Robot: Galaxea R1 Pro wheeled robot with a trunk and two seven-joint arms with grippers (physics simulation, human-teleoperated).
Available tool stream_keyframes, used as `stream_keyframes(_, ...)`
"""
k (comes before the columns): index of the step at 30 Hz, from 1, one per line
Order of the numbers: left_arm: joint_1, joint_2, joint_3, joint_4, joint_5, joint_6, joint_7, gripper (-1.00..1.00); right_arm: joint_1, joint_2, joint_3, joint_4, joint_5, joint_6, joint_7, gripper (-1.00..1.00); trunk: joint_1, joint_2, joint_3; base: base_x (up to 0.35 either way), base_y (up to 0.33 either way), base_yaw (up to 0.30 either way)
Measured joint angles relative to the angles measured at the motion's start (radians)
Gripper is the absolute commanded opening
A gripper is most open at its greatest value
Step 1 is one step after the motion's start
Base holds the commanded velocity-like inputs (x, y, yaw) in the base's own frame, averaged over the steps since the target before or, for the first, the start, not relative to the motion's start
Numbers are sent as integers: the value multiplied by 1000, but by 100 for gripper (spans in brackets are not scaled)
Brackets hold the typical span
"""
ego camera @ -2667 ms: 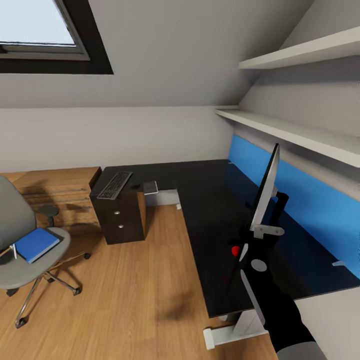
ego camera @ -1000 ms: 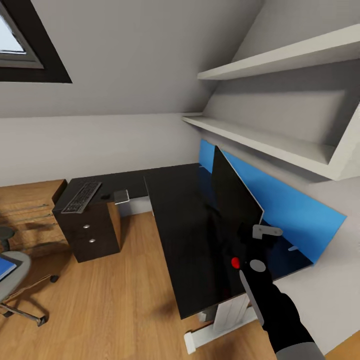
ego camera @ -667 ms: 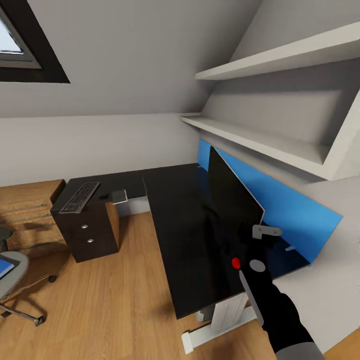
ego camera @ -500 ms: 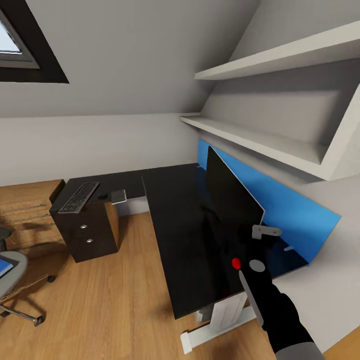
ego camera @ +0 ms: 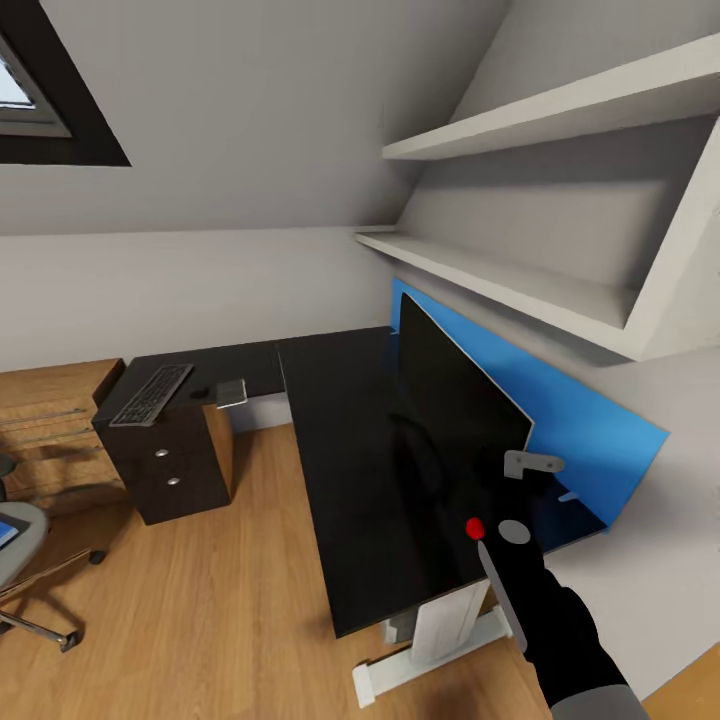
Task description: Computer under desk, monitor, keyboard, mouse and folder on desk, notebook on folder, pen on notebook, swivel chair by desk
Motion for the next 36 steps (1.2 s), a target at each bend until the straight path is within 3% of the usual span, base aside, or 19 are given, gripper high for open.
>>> stream_keyframes(36,0,0,0,0,1,0,1,100,2,0,2,-3,0,1,0,100,0,0,0,0,-66,0)
